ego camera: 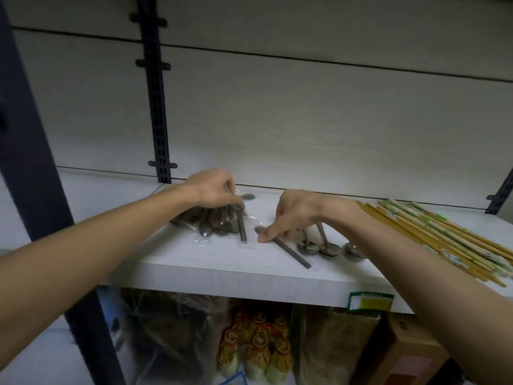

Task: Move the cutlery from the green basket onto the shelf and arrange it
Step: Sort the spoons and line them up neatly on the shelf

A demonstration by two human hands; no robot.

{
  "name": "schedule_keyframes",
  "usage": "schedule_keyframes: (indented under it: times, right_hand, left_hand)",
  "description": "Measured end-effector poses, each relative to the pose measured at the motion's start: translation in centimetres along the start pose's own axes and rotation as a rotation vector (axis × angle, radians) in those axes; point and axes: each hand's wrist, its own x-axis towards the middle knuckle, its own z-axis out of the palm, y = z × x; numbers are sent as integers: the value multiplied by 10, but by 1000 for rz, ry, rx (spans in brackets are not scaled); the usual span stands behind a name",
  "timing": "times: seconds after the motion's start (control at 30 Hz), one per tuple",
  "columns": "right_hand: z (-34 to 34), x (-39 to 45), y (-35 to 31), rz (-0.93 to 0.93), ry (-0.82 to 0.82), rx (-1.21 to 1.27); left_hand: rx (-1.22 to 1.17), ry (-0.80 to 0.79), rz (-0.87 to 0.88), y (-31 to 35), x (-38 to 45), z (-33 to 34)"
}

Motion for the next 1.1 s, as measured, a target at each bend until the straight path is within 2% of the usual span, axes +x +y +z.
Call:
schedule_keyframes:
  times: [0.17, 0.5, 0.6, 0.73, 0.87, 0.9, 0.93, 1.0, 1.1]
  right_hand:
    - [0, 5, -7, 29, -65, 35]
    - [-7, 2, -5, 26, -45, 276]
    - [-9, 8, -3, 56, 37, 379]
    - [-5, 20, 5, 89, 141, 391]
    - [6, 31, 2, 98, 532, 76]
    - [6, 32, -4, 65, 566, 61]
    - [6, 31, -10, 24, 538, 79]
    - [6, 27, -26, -8, 375, 101]
    - [12, 25, -43, 33, 222, 57]
  left_hand:
    - [10, -34, 21, -9, -7, 7]
    - [-64, -77, 12, -10, -6, 2]
    - [-116, -54, 27, -9, -7, 3]
    - [-188, 12, 15, -13, -7, -2]
    - [-216, 50, -8, -23, -10, 5]
    - [-216, 55, -12, -24, -11, 9]
    - [-217, 66, -14, -26, -11, 12]
    - [-231, 103, -18, -29, -11, 15]
    - [-267, 182, -8, -34, -14, 12]
